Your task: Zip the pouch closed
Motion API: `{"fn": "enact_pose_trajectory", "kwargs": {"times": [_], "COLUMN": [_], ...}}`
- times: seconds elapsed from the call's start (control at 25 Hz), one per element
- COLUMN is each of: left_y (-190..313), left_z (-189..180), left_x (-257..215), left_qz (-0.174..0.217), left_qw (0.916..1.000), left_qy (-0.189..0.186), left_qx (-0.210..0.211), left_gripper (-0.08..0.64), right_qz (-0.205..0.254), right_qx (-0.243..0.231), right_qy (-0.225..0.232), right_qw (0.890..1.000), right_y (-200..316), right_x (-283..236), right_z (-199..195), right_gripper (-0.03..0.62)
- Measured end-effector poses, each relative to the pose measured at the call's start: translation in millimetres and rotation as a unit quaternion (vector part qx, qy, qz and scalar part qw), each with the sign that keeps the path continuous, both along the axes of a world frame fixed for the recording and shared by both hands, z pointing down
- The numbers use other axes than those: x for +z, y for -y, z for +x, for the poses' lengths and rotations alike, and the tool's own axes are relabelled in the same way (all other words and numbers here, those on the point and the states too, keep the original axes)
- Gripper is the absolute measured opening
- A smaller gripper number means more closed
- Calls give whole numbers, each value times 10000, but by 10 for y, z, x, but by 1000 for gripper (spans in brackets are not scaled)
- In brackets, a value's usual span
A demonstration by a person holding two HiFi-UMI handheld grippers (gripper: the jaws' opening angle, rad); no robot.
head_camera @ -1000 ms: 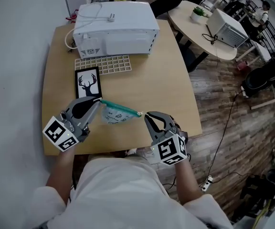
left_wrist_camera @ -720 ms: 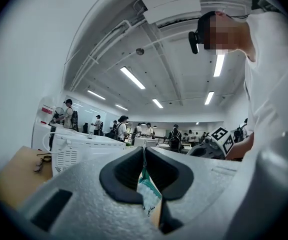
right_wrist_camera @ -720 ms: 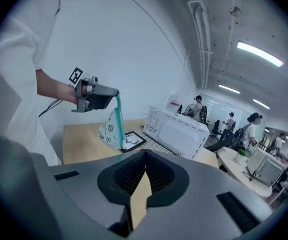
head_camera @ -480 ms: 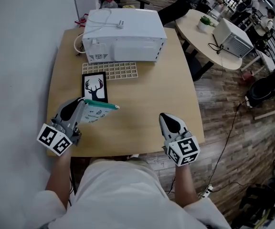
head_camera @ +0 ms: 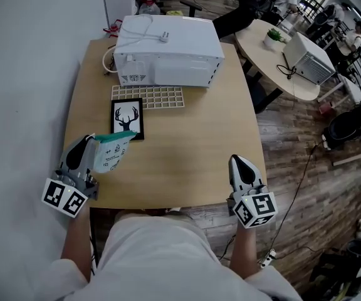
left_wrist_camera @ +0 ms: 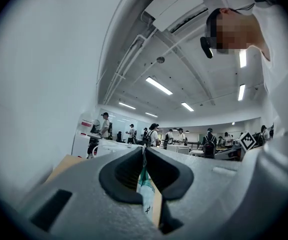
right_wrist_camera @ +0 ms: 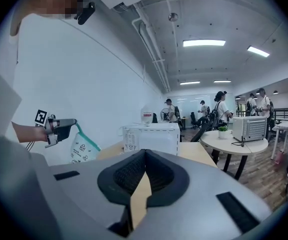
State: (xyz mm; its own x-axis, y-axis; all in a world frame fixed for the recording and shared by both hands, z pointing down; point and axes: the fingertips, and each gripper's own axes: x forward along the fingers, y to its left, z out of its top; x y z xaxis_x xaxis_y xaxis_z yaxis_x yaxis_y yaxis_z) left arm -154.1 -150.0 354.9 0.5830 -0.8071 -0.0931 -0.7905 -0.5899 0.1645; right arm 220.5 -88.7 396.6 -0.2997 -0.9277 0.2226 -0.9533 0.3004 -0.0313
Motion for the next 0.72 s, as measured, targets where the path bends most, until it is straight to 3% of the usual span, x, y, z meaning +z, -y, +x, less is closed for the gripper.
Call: {"fn": "enact_pose_trajectory", "kwargs": {"times": [0.24, 0.72], "left_y": [-43, -71], "left_z": [-225, -382], "left_x": [-14, -75], "left_qz": [-87, -27], "left_qw": [9993, 9990], "left_qy": [-54, -126], "left_qx": [-349, -419], "left_gripper": [25, 25], "right_qz": [50, 181], "right_qx": [248, 201], "right_qy": [44, -10], "right_qw": [9997, 9996], "right_y": [-6, 65], "right_x": [-46, -184], "right_z": [123, -78], "right_gripper": [2, 2]}}
